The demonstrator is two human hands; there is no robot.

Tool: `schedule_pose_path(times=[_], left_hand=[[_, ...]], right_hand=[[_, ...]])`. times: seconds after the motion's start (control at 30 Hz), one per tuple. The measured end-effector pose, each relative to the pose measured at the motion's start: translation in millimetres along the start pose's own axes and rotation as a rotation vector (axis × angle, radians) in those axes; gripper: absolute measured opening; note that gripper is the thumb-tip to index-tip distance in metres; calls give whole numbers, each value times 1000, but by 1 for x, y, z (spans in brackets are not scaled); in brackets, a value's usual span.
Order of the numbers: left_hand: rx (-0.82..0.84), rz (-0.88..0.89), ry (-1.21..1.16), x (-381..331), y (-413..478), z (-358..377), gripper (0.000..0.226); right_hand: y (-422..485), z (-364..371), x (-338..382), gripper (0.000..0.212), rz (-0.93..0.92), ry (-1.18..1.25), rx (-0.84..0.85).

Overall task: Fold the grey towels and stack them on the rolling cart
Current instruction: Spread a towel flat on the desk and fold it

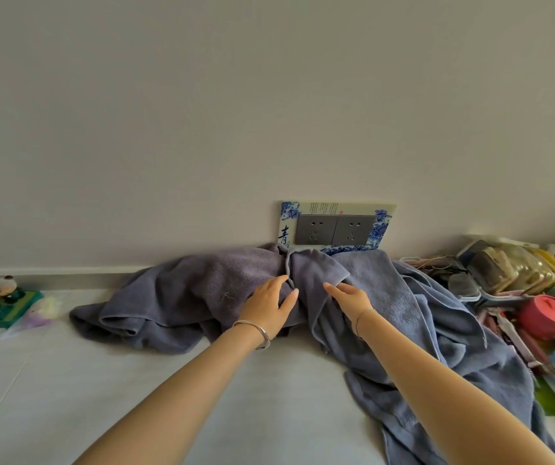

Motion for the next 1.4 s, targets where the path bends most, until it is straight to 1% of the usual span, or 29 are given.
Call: schedule_pose_path(times=[0.07,0.1,0.13,0.17,0.23,0.27,0.3,0.33,0.37,0.4,0.47,0.5,0.53,0.57,0.6,0.63,0.7,0.73,0.77,0.8,0.87,0.93,1.03,1.1,1.17,1.23,1.27,1.33,1.4], left_hand=[[10,-36,-102,-8,2,0,48],[31,-86,-165,-14,3,-1,47],[55,-153,-263,-19,5,-3,49],[86,-253,-404,-24,6,-7,53],[149,-519,-770,-26,8,-15,66],[186,-667,-953,-25,7,-21,72],[221,-782,-1068,-19,6,-26,75],[240,-843,-1116,-14,3,-31,72],[266,-837,-1055,-9,-2,-35,63],[283,-807,-955,-6,-9,-39,56],[251,-753,-681,9,-25,-43,58],[215,-707,-616,19,-30,-44,58],[176,-651,-608,28,-38,-47,54],[137,-590,-624,36,-46,-51,48],[102,-542,-645,42,-54,-57,42],[73,-498,-660,49,-64,-63,38],[53,-408,-646,58,-84,-76,31],[52,-378,-636,65,-95,-83,26],[53,-357,-635,73,-103,-87,19],[50,-351,-636,80,-110,-90,14],[31,-357,-642,99,-125,-98,9],[-3,-386,-593,125,-140,-104,8],[-74,-428,-451,170,-165,-113,23],[-98,-437,-336,195,-178,-118,30],[-61,-457,-176,218,-191,-124,34],[53,-505,-7,233,-201,-128,35],[129,-545,75,238,-205,-128,33],[234,-596,175,240,-209,-126,26],[245,-628,154,232,-208,-119,28]], right_hand=[[-5,-1,7,29,-107,8,-34],[-10,-2,10,32,-176,17,-33],[-19,-2,16,32,-250,9,-10],[-32,-2,24,27,-316,-2,41],[-58,4,32,12,-379,3,252],[-72,8,34,11,-394,-12,366],[-87,13,34,13,-399,-43,457],[-104,19,33,11,-409,-79,523],[-121,24,32,11,-422,-101,573],[-135,29,30,15,-447,-139,604],[-164,38,28,21,-461,-211,688],[-174,40,28,19,-436,-229,754],[-185,41,29,17,-395,-224,824],[-192,41,31,14,-356,-192,847],[-194,39,33,12,-348,-147,793],[-195,39,34,14,-364,-106,663],[-185,35,33,20,-439,-83,346],[-182,37,30,18,-469,-116,250],[-178,39,26,15,-477,-174,204],[-175,44,19,16,-473,-254,199],[-176,58,1,26,-428,-457,267],[-185,78,-22,32,-346,-623,369],[-215,110,-52,38,-272,-750,570],[-240,124,-59,41,-255,-758,714],[-254,133,-59,43,-231,-793,826],[-255,136,-57,43,-239,-839,887],[-252,137,-56,39,-262,-820,858],[-243,138,-54,27,-281,-695,658],[-232,138,-54,27,-289,-597,444]])
Point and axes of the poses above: each hand's wrist, its own y-axis towards the middle knuckle, its own z-axis out of the palm, x = y × z, the point moved 1 cm from there along y, towards the middle knuckle, and after that the axes turned 7 degrees about -x, right-handed, at the moved point
